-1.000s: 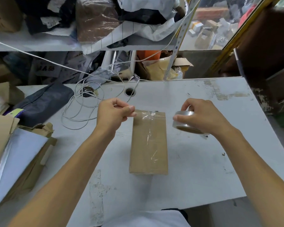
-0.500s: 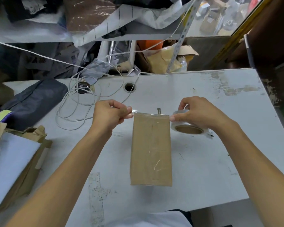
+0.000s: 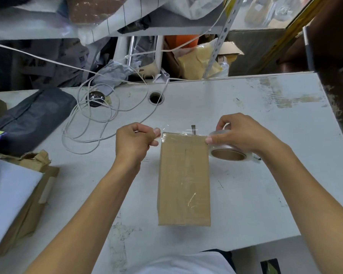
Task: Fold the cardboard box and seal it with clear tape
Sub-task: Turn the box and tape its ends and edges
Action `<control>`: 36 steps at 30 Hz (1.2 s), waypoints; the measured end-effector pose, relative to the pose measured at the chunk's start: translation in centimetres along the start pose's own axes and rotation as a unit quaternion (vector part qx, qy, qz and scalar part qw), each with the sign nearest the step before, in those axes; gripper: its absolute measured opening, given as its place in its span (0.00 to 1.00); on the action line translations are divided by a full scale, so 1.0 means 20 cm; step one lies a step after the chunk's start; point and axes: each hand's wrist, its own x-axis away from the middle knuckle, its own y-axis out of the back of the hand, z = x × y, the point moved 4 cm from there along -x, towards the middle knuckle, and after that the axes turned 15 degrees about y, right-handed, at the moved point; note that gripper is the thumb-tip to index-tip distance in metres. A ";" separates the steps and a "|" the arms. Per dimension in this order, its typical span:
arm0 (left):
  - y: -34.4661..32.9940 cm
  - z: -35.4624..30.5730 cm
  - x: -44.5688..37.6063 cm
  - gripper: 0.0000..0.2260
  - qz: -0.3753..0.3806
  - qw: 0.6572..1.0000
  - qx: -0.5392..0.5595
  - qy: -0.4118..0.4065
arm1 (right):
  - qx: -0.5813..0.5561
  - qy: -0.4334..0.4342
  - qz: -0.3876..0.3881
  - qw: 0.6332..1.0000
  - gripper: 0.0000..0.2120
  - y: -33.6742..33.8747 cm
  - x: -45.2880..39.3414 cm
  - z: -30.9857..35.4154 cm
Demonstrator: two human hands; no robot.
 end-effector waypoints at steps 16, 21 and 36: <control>-0.12 0.26 -0.05 0.09 0.082 0.986 0.127 0.064 | -0.072 0.025 -0.001 0.997 0.29 -0.07 -0.02 -0.02; -0.08 0.23 -0.04 0.09 0.012 0.998 0.057 -0.014 | -0.065 0.019 -0.001 0.998 0.26 -0.08 -0.02 -0.03; -0.03 0.14 0.08 0.06 -0.054 0.995 0.017 -0.088 | -0.073 0.024 0.000 0.997 0.30 -0.08 -0.01 -0.02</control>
